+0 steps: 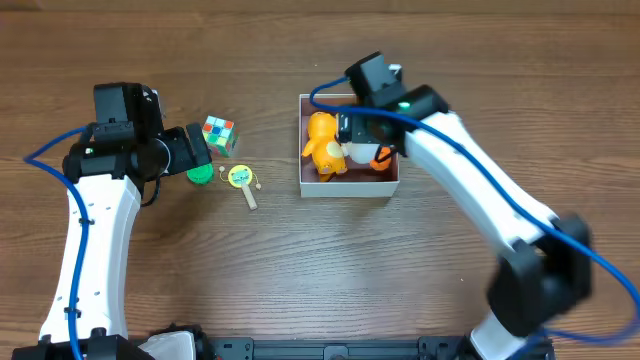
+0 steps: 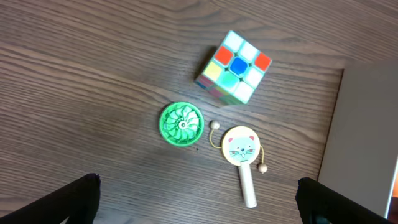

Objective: Pack container
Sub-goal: 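Place the white duck plush into the box beside the dinosaur, then grasp the Rubik's cube with the left gripper and lift it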

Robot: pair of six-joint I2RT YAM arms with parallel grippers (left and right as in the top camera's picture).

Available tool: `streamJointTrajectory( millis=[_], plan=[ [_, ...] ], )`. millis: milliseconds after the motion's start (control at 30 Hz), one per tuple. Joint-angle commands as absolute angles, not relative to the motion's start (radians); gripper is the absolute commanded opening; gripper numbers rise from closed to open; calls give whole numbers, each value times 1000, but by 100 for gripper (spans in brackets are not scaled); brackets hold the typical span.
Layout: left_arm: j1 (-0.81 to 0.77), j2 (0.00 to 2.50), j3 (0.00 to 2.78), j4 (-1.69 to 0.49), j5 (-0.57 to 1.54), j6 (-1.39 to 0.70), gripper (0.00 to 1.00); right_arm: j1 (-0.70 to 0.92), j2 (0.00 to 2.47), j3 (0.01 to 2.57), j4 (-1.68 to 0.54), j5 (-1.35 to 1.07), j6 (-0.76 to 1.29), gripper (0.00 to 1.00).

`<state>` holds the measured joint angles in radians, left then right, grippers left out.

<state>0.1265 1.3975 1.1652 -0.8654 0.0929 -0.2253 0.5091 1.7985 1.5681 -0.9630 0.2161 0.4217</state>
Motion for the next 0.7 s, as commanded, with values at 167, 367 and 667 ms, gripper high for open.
streamJointTrajectory(
  millis=[167, 367, 667],
  plan=[
    [131, 1405, 1188, -863, 89, -198, 100, 320, 1402, 1608, -1148, 188, 424, 100],
    [131, 1405, 1188, -856, 184, -289, 100, 142, 1335, 1607, -1290, 30, 477, 100],
    [123, 1653, 1472, -900, 168, -106, 100, 127, 1336, 1605, -1323, 12, 476, 100]
  ],
)
